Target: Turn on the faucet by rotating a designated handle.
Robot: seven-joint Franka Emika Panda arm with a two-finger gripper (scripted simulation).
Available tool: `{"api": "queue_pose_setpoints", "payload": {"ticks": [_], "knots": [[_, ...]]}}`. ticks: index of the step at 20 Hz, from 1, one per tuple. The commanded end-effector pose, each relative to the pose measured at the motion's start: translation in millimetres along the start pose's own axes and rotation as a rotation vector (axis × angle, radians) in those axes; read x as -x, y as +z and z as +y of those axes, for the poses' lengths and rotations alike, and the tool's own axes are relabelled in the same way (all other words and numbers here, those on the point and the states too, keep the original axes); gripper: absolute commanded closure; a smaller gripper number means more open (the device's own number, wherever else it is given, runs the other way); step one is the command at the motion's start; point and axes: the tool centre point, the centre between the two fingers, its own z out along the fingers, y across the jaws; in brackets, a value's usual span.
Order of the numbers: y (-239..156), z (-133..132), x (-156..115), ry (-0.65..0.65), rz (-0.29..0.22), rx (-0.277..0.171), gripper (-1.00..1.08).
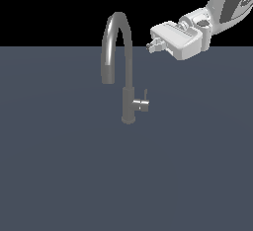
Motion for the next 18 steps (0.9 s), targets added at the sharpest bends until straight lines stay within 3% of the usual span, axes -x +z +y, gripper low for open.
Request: {"api": "queue_pose_setpoints", "payload": {"ticks": [1,10,18], "knots": [[3.0,-0.7,-21.8,0.057,-0.049,-0.06,1.08],[23.6,5.4,-94.3,0.254,-0.212,-0.264,1.08],[41.9,12.3,-130.8,0.36,-0.301,-0.373,1.08]]}}
